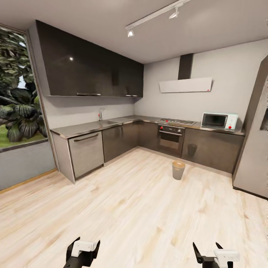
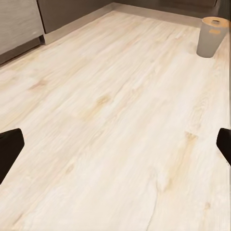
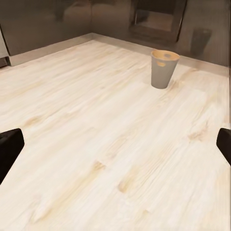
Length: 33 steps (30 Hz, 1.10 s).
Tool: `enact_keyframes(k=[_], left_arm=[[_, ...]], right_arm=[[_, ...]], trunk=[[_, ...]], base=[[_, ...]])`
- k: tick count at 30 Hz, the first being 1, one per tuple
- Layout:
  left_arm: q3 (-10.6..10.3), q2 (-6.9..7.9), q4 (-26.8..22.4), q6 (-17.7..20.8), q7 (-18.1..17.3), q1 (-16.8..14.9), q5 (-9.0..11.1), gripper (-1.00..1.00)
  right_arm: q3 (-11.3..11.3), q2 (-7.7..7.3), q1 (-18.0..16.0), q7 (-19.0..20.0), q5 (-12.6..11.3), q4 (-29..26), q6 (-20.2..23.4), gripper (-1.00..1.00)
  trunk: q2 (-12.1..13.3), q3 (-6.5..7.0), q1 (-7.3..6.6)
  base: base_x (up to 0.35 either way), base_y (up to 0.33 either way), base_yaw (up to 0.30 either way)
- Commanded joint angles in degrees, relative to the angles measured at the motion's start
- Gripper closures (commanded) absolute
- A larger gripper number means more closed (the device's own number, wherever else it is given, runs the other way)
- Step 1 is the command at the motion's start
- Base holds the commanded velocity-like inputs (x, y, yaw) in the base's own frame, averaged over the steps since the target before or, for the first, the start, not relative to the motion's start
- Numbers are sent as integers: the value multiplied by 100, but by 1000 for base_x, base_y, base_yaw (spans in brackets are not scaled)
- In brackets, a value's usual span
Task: Put the three can of soda from the living room inside the tash can in the kitchen.
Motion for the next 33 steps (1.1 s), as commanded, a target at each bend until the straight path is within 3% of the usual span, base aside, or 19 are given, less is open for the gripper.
enact_keyframes(k=[1, 33], left_arm=[[0, 1, 1, 0, -1, -1, 1, -100], [-11, -3, 5, 0, 6, -3, 3, -100]], right_arm=[[1, 0, 0, 0, 1, 5, 0, -100], [-3, 0, 0, 0, 0, 26, 0, -100]], trunk=[[0, 0, 0], [0, 8, 0]], base=[[323, 0, -182], [316, -75, -33]])
